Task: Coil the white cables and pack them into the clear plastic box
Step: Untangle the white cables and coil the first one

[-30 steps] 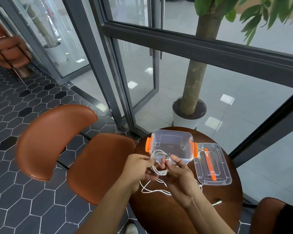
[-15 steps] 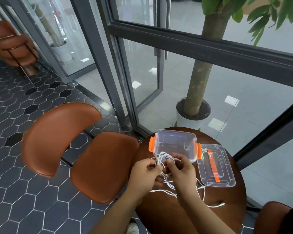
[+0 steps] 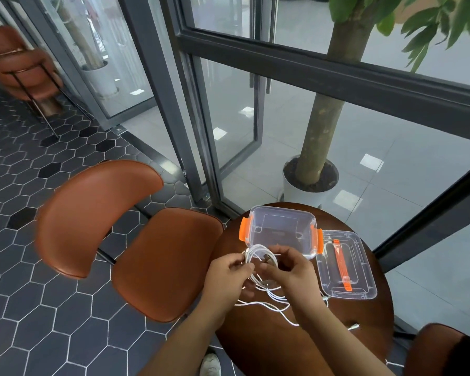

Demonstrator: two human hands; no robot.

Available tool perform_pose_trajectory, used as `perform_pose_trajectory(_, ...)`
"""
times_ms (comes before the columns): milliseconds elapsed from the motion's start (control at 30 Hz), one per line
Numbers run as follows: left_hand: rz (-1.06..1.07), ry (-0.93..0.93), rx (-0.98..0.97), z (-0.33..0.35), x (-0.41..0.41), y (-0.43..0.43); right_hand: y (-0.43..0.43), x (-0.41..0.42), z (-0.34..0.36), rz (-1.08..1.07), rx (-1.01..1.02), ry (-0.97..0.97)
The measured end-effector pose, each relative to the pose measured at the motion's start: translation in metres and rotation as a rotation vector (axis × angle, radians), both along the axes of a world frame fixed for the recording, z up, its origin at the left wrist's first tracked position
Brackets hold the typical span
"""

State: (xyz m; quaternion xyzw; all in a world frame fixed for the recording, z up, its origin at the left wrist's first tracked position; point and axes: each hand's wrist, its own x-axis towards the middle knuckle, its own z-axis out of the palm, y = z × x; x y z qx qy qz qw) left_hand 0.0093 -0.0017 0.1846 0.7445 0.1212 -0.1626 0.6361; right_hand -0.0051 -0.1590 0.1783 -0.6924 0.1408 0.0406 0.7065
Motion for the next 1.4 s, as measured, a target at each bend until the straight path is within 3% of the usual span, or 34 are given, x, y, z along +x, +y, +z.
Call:
perform_pose_trajectory(200,0.041,0.011,-0.03,0.0,-0.001,0.0,-0.001,-0.001,-0.006,-0.022,-0.066,-0.003)
perform_pose_trajectory(267,0.044,0.013,-0.048,0.002,-0.001,-0.003,0.002,-0.002,-0.01,-0.098,0.079,0.003)
perform_pose_trajectory(400,0.023,-0.024,-0.016,0.003,-0.001,-0.008,0.011,-0.001,-0.012,-0.225,0.589,0.144)
perform_pose_trajectory(467,-0.01,-0.059,0.039,0.001,-0.001,-0.009,0.013,-0.001,-0.012,-0.207,0.677,0.168)
perform_pose_trajectory(633,-0.015,-0.008,0.002,-0.004,-0.003,-0.003,0.007,0.0,-0.014,-0.016,0.413,0.103)
perform_pose_trajectory(967,0.049,0.087,-0.05,-0.014,-0.007,0.007,-0.002,0.003,-0.015,0.162,0.061,0.163)
perform_pose_trajectory(1267,0.11,0.119,-0.079,-0.027,-0.004,0.014,0.001,0.005,-0.028,0.177,-0.078,0.24)
perform_pose_trajectory(1400,0.146,0.131,-0.06,-0.038,-0.004,0.019,0.005,-0.001,-0.035,0.029,-0.357,0.153)
